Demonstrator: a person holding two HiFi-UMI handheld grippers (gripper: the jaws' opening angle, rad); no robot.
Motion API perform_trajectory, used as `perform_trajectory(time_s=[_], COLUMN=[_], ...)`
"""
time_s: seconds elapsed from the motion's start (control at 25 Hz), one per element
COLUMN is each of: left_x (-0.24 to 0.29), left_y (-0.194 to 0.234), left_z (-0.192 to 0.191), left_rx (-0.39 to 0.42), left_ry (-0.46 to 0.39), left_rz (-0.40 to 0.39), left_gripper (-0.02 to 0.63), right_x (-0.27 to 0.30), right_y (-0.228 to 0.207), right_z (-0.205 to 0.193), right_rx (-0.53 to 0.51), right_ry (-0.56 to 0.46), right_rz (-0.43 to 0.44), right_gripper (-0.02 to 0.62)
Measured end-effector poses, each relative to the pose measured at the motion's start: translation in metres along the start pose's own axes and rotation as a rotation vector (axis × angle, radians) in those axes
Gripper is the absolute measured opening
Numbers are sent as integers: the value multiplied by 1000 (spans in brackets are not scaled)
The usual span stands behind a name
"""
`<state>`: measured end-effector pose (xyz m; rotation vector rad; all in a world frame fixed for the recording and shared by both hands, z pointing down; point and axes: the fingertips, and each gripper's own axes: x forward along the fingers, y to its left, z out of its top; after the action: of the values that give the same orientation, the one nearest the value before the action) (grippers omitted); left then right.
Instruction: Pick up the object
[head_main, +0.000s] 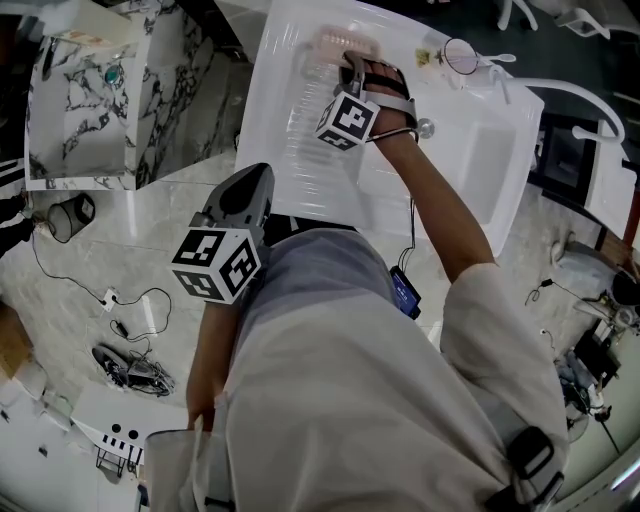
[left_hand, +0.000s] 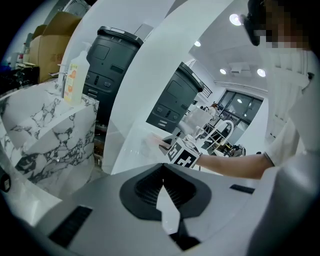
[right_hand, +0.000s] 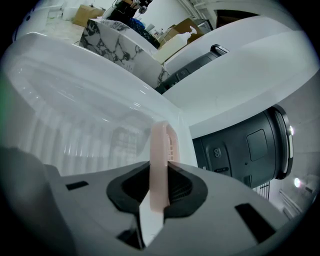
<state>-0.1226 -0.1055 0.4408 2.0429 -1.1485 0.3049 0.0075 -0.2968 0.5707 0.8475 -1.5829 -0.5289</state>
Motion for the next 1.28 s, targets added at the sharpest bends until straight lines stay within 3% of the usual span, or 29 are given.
perform_trajectory(time_s=[1.28], left_x=[8], left_y=[-23], left_z=[-7], left_rx=[28], left_ry=[4], left_rz=[-38], left_gripper=[0], right_x=[-42], right_y=[6], right_z=[-24], right_rx=[164], right_ry=[13], right_rz=[82], right_gripper=[71])
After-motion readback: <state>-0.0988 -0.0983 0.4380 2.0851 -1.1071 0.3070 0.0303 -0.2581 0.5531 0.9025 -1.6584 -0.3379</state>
